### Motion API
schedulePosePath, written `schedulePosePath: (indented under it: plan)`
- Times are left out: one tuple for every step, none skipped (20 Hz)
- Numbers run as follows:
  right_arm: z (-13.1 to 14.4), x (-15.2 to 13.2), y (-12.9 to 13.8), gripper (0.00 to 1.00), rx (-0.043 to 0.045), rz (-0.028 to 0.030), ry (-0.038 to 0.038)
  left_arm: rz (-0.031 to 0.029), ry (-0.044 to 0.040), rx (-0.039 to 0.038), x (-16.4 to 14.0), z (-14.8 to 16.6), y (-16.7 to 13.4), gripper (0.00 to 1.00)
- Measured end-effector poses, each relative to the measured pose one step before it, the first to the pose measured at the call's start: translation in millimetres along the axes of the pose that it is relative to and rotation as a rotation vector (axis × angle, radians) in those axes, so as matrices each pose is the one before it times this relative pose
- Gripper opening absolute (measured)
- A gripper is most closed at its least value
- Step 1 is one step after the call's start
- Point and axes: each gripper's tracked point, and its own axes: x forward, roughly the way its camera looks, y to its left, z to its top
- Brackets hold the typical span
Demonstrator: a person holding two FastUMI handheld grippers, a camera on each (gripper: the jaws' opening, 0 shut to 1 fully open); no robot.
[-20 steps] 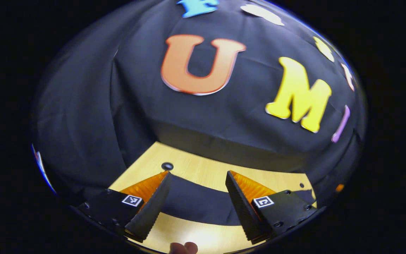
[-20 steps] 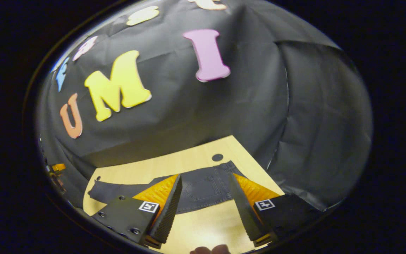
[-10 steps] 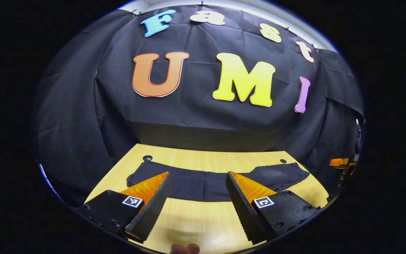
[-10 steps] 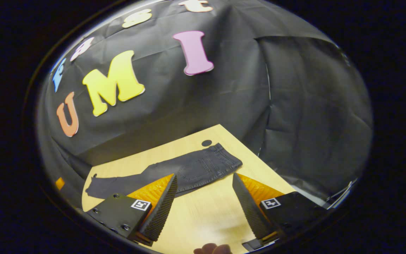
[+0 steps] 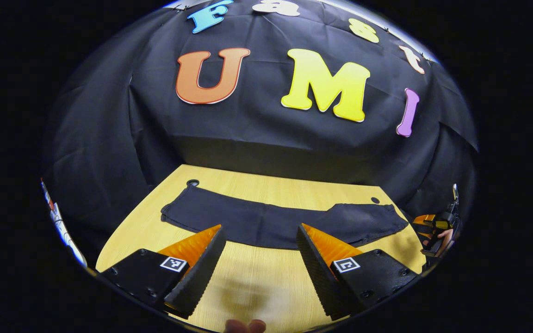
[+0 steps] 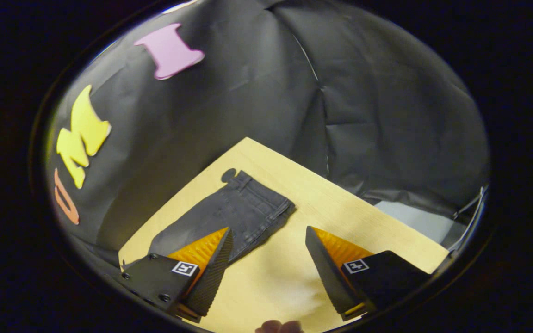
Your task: Grasp the waist and the cuffs of the jeans and fold them to make the two legs overlap; first hold the waist and fold one-third of the jeans toward the cuffs, then hold the cuffs and fold the remaining one-third in the same direction to finish folding.
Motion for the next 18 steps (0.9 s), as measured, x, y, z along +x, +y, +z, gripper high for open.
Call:
schedulePosePath:
  plan:
    - [1.37, 15.65, -4.85, 0.98, 0.03420, -0.00824, 0.00782, 0.00906, 0.01173, 0.00033, 1.52, -1.09, -1.68, 0.99]
    - [1.59, 12.45, 1.47, 0.98, 0.03269, -0.00099, 0.00679, 0.00852, 0.01168, 0.00458, 1.14, -1.15, -1.69, 0.99]
    - [-0.12, 12.88, 1.47, 0.98, 0.01906, -0.00759, 0.01073, 0.01249, 0.00876, 0.00874, 1.05, -1.41, 1.27, 0.99]
    - [1.34, 10.18, -2.03, 0.98, -0.00373, -0.01206, -0.00470, 0.00903, 0.00691, 0.00810, 1.00, -0.06, 1.41, 0.99]
    - [2.89, 8.46, 0.92, 0.98, -0.01611, -0.01487, -0.01086, 0.00727, 0.00289, 0.00441, -0.13, 0.83, 2.23, 0.99]
    - [1.53, 6.40, 4.10, 0.98, -0.01186, -0.00763, -0.00534, 0.00628, 0.00141, 0.00038, 0.16, 0.86, 1.74, 1.00]
    - [-1.57, 6.90, 5.57, 0.98, -0.01018, -0.00149, -0.00361, 0.00695, 0.00001, -0.00141, -0.26, 1.56, 0.46, 0.99]
    - [-4.10, 7.04, 4.12, 0.98, -0.02128, -0.01074, 0.00249, 0.00681, -0.00142, -0.00269, 1.01, 0.68, 1.45, 1.00]
    - [-1.79, 2.04, -0.66, 0.98, -0.03473, -0.01646, -0.01230, 0.00630, 0.00240, -0.00292, -0.08, -1.19, 1.60, 0.99]
    - [1.67, 3.23, 1.21, 0.98, -0.03347, -0.01091, -0.00987, 0.00602, 0.00528, -0.00524, -0.25, -1.29, 2.10, 0.99]
    - [-1.03, 0.38, 1.79, 0.97, -0.03685, -0.00561, -0.01064, 0.00750, 0.00317, -0.00571, -0.75, -2.06, 3.78, 0.99]
    - [-0.69, -1.56, -0.71, 0.92, -0.03931, -0.00642, -0.00239, 0.00543, 0.00715, -0.00521, 0.67, -2.70, 2.62, 0.99]
    - [0.76, 0.17, 0.94, 0.91, -0.03725, -0.00446, -0.00678, 0.00872, 0.00722, -0.00617, -0.80, -4.41, 3.58, 0.99]
    - [-0.31, 4.55, -0.31, 0.96, -0.02896, -0.00668, 0.00013, 0.00976, 0.00520, -0.00816, 0.53, -2.27, 5.09, 1.00]
    - [0.65, 0.36, 1.34, 0.94, -0.00842, 0.00674, -0.00273, 0.00898, 0.00585, -0.00879, -0.13, -2.81, 4.22, 0.99]
    - [-0.01, 0.88, 5.22, 0.89, -0.00438, 0.02093, 0.00468, 0.00697, 0.00107, -0.00880, -2.37, -2.29, 3.82, 0.99]
    - [1.64, -0.58, 4.15, 0.82, -0.01492, 0.01207, 0.00891, 0.00866, 0.00018, -0.00877, -1.20, -1.61, 3.57, 0.99]
    - [-1.16, -1.19, 6.44, 0.68, -0.00430, 0.01652, 0.02267, 0.00382, 0.00212, -0.00810, -1.44, -2.89, 3.90, 0.99]
